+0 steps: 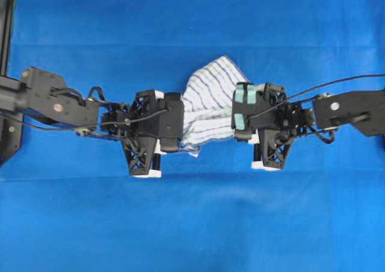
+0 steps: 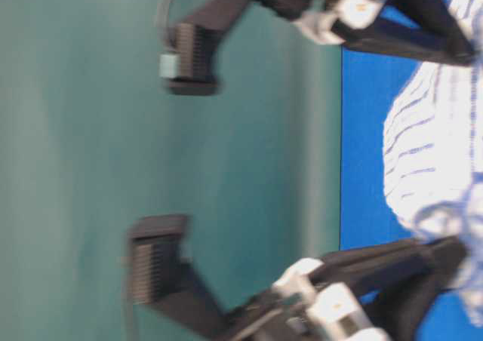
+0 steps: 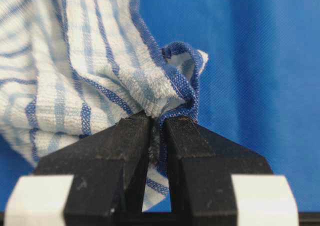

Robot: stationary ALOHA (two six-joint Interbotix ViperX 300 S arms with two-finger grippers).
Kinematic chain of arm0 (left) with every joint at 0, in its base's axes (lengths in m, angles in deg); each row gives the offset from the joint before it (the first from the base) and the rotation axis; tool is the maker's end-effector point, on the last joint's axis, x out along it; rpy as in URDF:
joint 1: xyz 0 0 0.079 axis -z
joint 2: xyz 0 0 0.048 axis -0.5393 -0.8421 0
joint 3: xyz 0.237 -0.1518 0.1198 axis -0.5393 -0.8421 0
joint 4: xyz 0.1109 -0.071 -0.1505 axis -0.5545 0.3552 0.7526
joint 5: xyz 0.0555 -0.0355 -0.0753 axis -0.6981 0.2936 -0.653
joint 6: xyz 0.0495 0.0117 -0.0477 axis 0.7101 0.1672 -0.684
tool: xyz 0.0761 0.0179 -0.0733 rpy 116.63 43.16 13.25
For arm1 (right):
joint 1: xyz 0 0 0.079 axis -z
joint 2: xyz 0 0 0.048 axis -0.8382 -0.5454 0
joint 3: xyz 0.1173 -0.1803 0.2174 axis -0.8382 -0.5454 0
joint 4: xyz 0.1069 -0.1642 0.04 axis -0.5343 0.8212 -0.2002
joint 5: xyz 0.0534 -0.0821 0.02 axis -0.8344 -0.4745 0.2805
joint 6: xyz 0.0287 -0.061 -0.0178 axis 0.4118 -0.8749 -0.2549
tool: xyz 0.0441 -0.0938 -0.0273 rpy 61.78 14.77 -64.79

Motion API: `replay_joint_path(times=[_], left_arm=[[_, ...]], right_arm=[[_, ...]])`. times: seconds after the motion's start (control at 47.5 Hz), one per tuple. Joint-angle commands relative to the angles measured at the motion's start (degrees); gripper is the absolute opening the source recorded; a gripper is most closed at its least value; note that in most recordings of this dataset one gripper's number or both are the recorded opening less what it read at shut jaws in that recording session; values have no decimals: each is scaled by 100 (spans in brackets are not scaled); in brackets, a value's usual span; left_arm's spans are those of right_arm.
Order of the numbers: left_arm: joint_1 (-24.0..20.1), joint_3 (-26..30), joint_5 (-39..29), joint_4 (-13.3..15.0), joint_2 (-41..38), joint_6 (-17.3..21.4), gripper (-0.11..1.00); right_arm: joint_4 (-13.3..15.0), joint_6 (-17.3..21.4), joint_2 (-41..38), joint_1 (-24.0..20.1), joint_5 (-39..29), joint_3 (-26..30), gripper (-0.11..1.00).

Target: Lift the towel with both arms.

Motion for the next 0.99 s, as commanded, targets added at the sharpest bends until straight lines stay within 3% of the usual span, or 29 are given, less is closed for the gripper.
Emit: replay_joint_path(times=[0.0,0.4,0.695,0.969], left_arm=[[-9,167,-237,9,510,0,6],[-18,756,-1635,-9,2013,88,6],[-343,1547,-2654,-26,2716,88,6],[-378,2285,-3208,-18,2795,88,6]], right_arm=[[18,-9,483,9,-202,185,-1],[53,-88,1731,9,-1591,888,-1],[457,-105,2312,9,-2900,2101,-1],[721,-141,2320,9,-3727,3103,-1]])
